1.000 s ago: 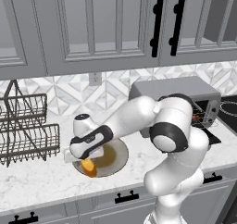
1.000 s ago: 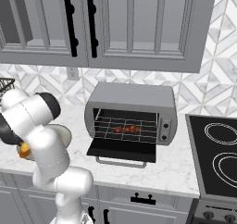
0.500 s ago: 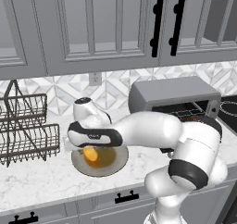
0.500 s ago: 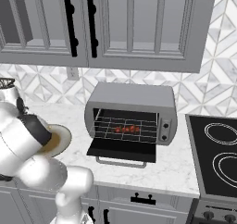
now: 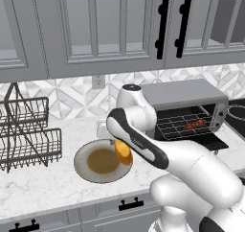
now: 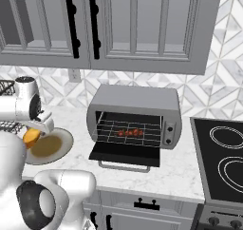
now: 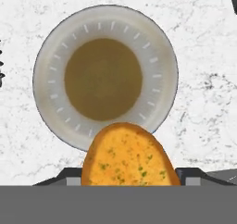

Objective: Pick up the kebab skewer and baguette bread, and place them inside the toaster oven. Close the toaster oven door and start by setting the timer.

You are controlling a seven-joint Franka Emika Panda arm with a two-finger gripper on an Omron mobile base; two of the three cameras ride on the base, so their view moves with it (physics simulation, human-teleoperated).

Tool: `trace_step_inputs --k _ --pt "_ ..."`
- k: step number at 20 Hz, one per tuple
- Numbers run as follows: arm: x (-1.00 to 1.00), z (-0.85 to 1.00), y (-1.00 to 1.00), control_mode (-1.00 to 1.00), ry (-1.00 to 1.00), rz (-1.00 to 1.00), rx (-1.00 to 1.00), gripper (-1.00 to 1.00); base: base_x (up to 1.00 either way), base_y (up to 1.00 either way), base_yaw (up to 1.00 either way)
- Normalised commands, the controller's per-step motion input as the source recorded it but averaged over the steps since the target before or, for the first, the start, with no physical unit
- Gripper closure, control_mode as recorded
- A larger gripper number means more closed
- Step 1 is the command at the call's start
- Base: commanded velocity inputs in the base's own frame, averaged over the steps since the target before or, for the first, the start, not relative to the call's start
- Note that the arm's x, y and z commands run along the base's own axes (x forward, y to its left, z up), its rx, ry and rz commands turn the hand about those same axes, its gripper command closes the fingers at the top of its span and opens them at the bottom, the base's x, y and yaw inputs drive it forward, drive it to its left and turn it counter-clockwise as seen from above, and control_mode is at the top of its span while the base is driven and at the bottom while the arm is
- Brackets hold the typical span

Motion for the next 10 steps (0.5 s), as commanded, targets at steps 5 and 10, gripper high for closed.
trace_step_inputs --k 5,10 --pt "-0.02 0.9 -1.0 -1.0 0.0 -0.31 0.11 1.0 0.0 0.0 0.0" --pt "0.0 0.6 -1.0 -1.0 0.0 -0.39 0.06 1.0 0.0 0.0 0.0"
